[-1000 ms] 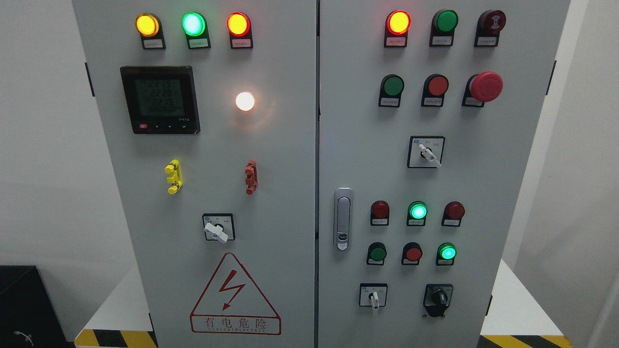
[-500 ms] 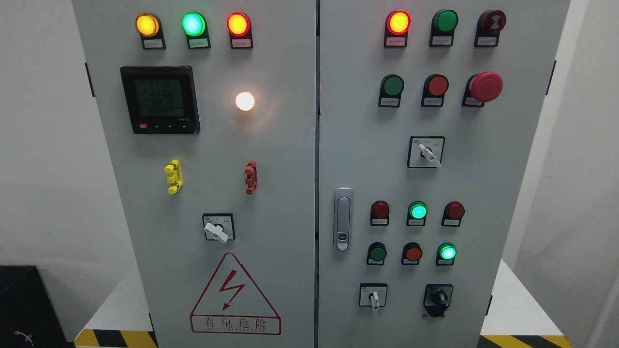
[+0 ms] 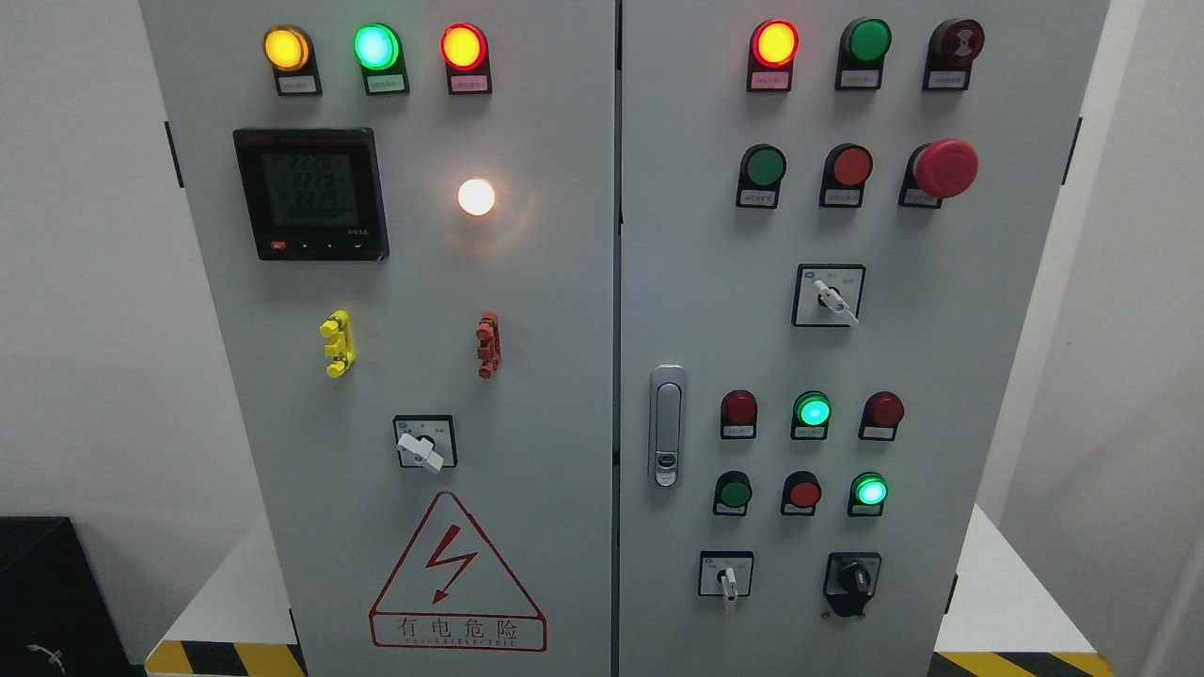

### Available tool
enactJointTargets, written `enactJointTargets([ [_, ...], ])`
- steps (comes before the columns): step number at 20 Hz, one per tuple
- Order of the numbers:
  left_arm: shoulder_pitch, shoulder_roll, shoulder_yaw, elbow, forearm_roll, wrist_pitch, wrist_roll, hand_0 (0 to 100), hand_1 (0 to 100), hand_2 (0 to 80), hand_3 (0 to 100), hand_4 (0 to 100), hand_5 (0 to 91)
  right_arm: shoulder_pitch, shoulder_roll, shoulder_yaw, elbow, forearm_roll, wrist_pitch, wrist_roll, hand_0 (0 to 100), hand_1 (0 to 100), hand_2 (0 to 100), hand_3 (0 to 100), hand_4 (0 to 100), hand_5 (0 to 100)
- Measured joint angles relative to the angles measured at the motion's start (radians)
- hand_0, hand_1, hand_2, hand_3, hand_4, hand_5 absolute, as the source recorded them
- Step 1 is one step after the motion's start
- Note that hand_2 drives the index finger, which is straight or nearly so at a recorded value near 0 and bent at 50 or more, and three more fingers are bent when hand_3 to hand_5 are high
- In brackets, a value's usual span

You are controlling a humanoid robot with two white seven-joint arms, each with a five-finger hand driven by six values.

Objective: Flip black knob to close circuit

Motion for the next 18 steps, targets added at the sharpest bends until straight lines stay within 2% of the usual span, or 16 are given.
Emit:
enactJointTargets([
  [6, 0.0, 0.0, 0.0, 0.0, 0.0, 0.0, 0.003, 12, 56, 0.0, 0, 0, 0.0, -0.031, 0.001, -0.005, -0.027, 0.055, 0.059, 0.011, 0, 18, 79, 95, 79, 86],
  [18, 0.0, 0.0, 0.0, 0.0, 0.0, 0.0, 0.0, 12, 56, 0.0, 0, 0, 0.0, -0.112, 0.001, -0.011, -0.051, 0.13, 0.146, 0.037, 0, 18, 79, 96, 79, 86],
])
